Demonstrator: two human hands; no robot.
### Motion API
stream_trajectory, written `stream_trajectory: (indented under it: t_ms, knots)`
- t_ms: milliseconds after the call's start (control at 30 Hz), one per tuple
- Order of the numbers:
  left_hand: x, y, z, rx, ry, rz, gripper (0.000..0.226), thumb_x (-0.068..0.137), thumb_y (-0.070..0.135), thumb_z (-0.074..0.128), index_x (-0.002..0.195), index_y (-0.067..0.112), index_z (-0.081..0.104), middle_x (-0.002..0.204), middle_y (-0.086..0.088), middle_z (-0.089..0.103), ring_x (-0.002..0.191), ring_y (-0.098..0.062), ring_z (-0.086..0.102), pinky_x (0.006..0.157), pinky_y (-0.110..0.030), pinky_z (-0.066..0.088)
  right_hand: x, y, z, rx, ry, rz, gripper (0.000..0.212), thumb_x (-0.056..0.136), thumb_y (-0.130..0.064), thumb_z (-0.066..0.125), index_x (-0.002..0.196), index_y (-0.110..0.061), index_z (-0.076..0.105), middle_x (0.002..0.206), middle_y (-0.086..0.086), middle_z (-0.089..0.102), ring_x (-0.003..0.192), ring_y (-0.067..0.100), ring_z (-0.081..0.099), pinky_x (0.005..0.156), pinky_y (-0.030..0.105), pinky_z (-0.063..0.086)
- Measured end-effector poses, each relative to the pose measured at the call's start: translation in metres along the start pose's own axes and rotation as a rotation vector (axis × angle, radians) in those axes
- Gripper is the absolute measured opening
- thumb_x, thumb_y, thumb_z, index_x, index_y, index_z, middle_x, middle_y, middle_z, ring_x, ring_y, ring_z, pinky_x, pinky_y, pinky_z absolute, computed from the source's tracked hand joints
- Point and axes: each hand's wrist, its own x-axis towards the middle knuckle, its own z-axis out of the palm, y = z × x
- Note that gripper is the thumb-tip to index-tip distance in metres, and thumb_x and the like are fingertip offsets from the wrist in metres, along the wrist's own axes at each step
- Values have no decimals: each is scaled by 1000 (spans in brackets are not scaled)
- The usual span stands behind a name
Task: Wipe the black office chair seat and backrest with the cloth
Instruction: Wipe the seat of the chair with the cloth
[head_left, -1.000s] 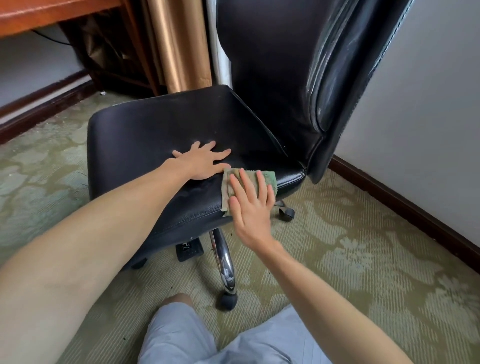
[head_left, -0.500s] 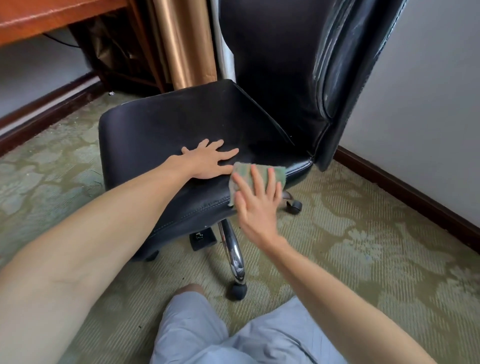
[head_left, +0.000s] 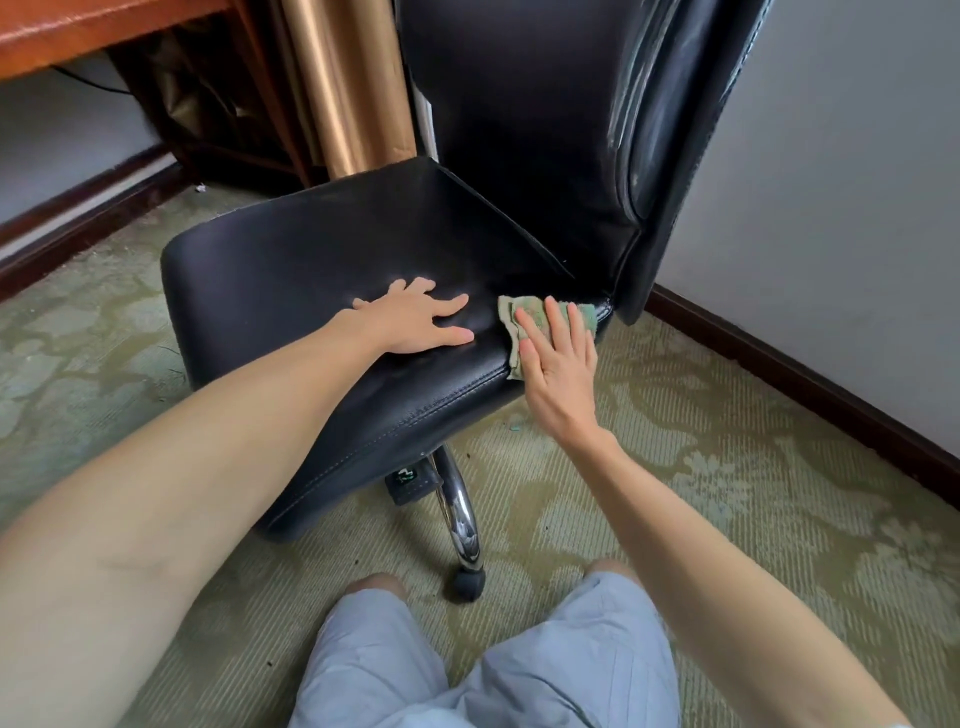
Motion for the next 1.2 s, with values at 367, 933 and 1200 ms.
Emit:
stream_trajectory:
  t_ms: [367,933,1200]
  knots:
    - [5,22,-3,-15,19,-80,65,91,72,32,150,51,16,162,-1,8,147,-31,5,105,-75,15,-7,-2,0,6,-100,-137,50,101,-46,14,148,-38,29,160,-12,15,148,7,-5,120,31,-5]
    - [53,42,-31,46,0,-119,81,78,87,37,149,55,14,163,-7,-6,148,-32,-15,108,-74,3,86,38,-28,126,-288,-53,42,105,-35,28,147,-34,35,158,-16,18,147,2,1,120,30,12]
    - [88,35,-45,4,-121,-100,93,68,91,44,145,62,0,163,6,-16,149,-26,-17,111,-70,7,123,53,-25,107,-370,-84,42,105,-36,29,146,-35,35,157,-18,19,146,0,2,116,29,14]
